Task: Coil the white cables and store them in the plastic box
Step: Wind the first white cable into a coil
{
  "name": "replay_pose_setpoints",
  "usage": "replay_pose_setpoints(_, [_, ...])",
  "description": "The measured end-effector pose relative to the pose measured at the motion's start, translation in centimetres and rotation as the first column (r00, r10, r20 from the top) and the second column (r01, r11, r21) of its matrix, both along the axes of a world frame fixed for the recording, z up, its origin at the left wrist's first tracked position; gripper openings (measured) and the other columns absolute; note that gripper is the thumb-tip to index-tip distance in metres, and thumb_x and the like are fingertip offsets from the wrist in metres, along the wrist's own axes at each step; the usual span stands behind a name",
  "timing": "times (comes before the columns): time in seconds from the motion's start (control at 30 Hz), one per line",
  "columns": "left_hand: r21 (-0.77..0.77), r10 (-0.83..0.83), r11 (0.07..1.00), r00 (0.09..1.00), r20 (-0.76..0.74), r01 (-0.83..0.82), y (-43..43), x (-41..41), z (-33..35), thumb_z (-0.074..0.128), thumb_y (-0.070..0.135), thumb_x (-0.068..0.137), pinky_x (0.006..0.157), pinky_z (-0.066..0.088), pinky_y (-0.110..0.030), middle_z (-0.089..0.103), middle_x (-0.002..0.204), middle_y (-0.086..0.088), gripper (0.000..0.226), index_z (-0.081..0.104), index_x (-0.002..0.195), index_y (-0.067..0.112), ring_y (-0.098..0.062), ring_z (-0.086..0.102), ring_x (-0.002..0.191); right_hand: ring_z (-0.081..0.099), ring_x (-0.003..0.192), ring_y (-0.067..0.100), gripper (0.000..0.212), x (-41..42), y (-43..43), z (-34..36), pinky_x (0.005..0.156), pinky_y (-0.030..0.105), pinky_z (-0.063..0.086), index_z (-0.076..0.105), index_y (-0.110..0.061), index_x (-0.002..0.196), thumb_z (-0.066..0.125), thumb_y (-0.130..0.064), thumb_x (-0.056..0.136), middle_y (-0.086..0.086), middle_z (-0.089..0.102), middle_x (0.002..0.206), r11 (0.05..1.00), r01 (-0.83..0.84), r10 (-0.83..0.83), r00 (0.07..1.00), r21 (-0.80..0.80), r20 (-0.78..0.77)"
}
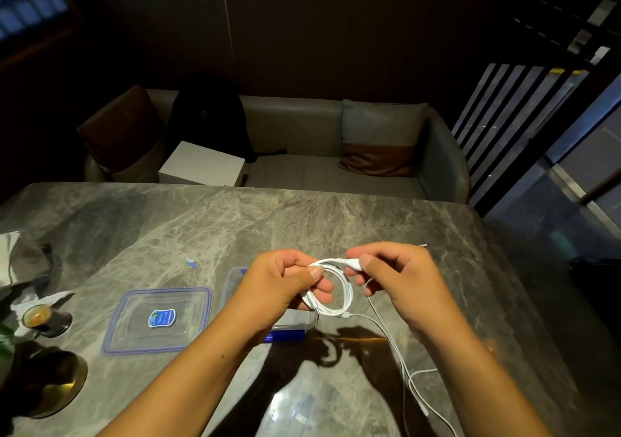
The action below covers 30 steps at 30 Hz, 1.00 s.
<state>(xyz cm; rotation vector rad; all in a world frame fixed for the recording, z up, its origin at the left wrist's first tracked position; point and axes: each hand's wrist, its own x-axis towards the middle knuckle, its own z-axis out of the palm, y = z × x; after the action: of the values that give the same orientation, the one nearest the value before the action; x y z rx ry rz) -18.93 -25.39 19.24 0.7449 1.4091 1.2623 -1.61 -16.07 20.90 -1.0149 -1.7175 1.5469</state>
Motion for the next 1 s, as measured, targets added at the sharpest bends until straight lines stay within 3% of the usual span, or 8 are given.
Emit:
replay_pose_setpoints(0.1, [0.005, 0.018, 1.000, 1.000, -0.016, -0.018, -0.1, 0.1, 0.1, 0.058, 0.004, 0.096, 0.062, 0.056, -0.028, 0.076, 0.083, -0.017, 0.013, 0.068, 0.099, -0.003, -0.022, 0.073, 0.069, 0.065, 0.064, 0.015, 0.020, 0.4, 0.2, 0.5, 0.055, 0.024, 0.052, 0.071, -0.008, 0.100, 0.061, 0.006, 0.090, 0.020, 0.075, 0.082, 0.982, -0.073, 0.069, 0.997, -0.172, -0.031])
replay_pose_setpoints(0.23, [0.011, 0.026, 1.000, 0.999, -0.046, -0.026, -0.2, 0.3, 0.2, 0.058, 0.006, 0.096, 0.063, 0.056, -0.029, 0.077, 0.084, -0.016, 0.013, 0.068, 0.100, -0.001, -0.023, 0.074, 0.072, 0.055, 0.054, 0.013, 0.008, 0.6, 0.6, 0.5, 0.052, 0.023, 0.045, 0.069, -0.002, 0.088, 0.064, 0.004, 0.089, 0.011, 0.070, 0.068, 0.977, -0.123, 0.124, 0.992, -0.174, 0.000])
replay_pose_setpoints(0.37, [0.015, 0.010, 1.000, 1.000, -0.016, -0.010, -0.3, 0.2, 0.4, 0.057, 0.007, 0.097, 0.062, 0.056, -0.030, 0.076, 0.085, -0.018, 0.014, 0.068, 0.100, -0.002, -0.025, 0.074, 0.073, 0.054, 0.058, 0.013, 0.016, 0.1, 0.8, -0.3, 0.052, 0.022, 0.045, 0.068, -0.012, 0.079, 0.068, 0.001, 0.087, 0.009, 0.065, 0.067, 1.000, -0.019, 0.020, 0.998, -0.021, 0.055])
replay_pose_setpoints(0.5, [0.011, 0.020, 1.000, 0.998, 0.056, -0.021, -0.4, 0.2, 0.3, 0.057, 0.007, 0.097, 0.077, 0.057, -0.045, 0.075, 0.086, -0.020, 0.013, 0.068, 0.098, 0.000, -0.028, 0.073, 0.075, 0.055, 0.063, 0.012, 0.017, -0.6, 0.8, -1.5, 0.058, 0.025, 0.047, 0.068, -0.016, 0.078, 0.069, -0.001, 0.087, 0.008, 0.063, 0.069, 0.997, 0.000, -0.005, 0.998, 0.071, 0.070])
replay_pose_setpoints(0.73, [-0.006, 0.068, 0.998, 0.995, 0.070, -0.068, -0.2, 0.2, -0.2, 0.058, 0.007, 0.096, 0.072, 0.058, -0.040, 0.075, 0.086, -0.019, 0.012, 0.068, 0.096, 0.000, -0.028, 0.073, 0.075, 0.071, 0.078, 0.022, 0.014, -1.1, 0.0, -2.7, 0.067, 0.038, 0.059, 0.078, -0.022, 0.085, 0.069, -0.013, 0.091, 0.004, 0.072, 0.088, 0.994, 0.070, -0.078, 0.993, 0.088, 0.093])
replay_pose_setpoints(0.87, [-0.008, 0.094, 0.996, 0.992, 0.088, -0.093, 0.2, 0.2, -0.2, 0.058, 0.007, 0.096, 0.064, 0.060, -0.032, 0.076, 0.085, -0.019, 0.014, 0.067, 0.100, -0.004, -0.026, 0.073, 0.073, 0.067, 0.075, 0.012, 0.020, -1.2, -0.7, -2.0, 0.074, 0.036, 0.056, 0.077, -0.028, 0.083, 0.062, -0.025, 0.096, -0.004, 0.072, 0.079, 0.994, -0.090, 0.081, 0.988, 0.069, 0.128])
replay_pose_setpoints(0.93, [-0.006, 0.095, 0.995, 0.990, 0.105, -0.095, 0.4, 0.3, -0.1, 0.057, 0.005, 0.096, 0.063, 0.060, -0.032, 0.075, 0.083, -0.020, 0.014, 0.066, 0.100, -0.005, -0.025, 0.073, 0.070, 0.071, 0.081, 0.012, 0.012, -1.3, -1.2, -1.7, 0.075, 0.029, 0.056, 0.076, -0.026, 0.098, 0.069, -0.020, 0.091, -0.002, 0.076, 0.088, 0.981, -0.194, 0.196, 0.976, -0.029, 0.097])
replay_pose_setpoints(1.0, [-0.017, 0.103, 0.995, 0.989, 0.102, -0.102, 0.5, 0.3, -0.1, 0.057, 0.005, 0.096, 0.063, 0.060, -0.032, 0.075, 0.082, -0.020, 0.014, 0.066, 0.099, -0.005, -0.025, 0.073, 0.069, 0.073, 0.092, 0.021, 0.025, -1.1, -1.2, -1.8, 0.080, 0.031, 0.058, 0.072, -0.018, 0.110, 0.071, -0.009, 0.087, 0.006, 0.077, 0.098, 0.976, -0.197, 0.201, 0.978, -0.088, 0.046])
